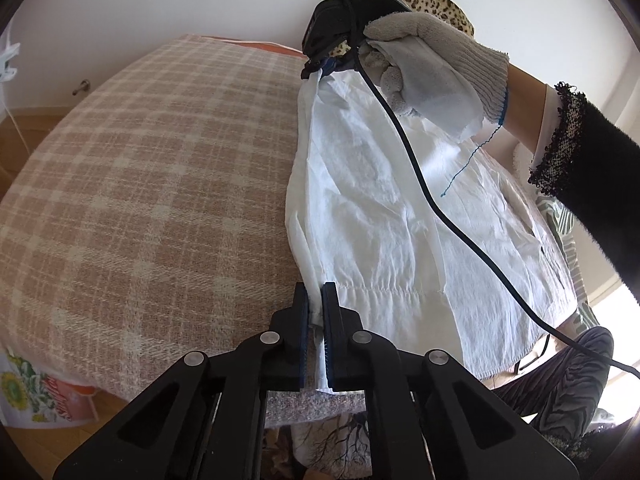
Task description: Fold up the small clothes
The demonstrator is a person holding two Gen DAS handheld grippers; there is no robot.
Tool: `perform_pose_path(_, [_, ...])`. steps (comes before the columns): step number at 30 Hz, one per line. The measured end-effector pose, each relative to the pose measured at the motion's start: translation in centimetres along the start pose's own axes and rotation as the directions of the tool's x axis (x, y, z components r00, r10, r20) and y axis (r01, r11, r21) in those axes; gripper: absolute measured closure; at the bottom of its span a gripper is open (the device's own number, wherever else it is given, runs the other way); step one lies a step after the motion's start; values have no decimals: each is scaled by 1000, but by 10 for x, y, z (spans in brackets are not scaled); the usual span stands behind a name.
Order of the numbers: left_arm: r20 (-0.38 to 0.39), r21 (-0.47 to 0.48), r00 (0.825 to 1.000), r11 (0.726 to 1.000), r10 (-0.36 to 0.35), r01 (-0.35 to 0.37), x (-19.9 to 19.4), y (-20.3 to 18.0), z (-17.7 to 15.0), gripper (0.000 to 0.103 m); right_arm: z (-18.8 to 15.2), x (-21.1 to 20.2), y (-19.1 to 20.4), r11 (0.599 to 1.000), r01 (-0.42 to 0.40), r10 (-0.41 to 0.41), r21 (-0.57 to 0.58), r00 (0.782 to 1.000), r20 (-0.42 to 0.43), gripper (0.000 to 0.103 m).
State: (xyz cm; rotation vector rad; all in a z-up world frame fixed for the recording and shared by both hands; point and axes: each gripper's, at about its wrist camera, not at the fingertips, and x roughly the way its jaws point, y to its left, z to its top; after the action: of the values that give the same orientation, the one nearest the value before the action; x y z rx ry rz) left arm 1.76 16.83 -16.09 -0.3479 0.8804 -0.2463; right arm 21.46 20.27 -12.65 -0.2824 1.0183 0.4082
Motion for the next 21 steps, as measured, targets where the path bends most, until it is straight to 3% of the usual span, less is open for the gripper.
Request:
perform_pose_path(3, [39, 22, 999, 1000, -10, 9, -11, -11, 4, 99, 4, -16, -10, 998, -56, 56, 6, 998, 29, 95])
perform_pose_path(5, [72, 71, 997, 997, -7, 2, -21, -22, 6, 99, 5, -28, -19, 992, -123, 122, 14, 991, 56, 95])
perform_pose_path(10, [129, 169, 991, 986, -25, 3, -34, -51, 7, 99, 4, -52, -48, 977, -206, 200, 59, 975, 94, 95])
perform_pose_path(15, [122, 218, 990, 975, -71, 43, -32, -75, 10, 99, -4, -71, -84, 965, -242, 228, 100, 964, 134, 95])
perform_pose_path(21, [89, 322, 991, 944, -103, 69, -19, -110, 9, 99, -24, -78, -131, 956, -252, 229, 147, 960, 159, 95])
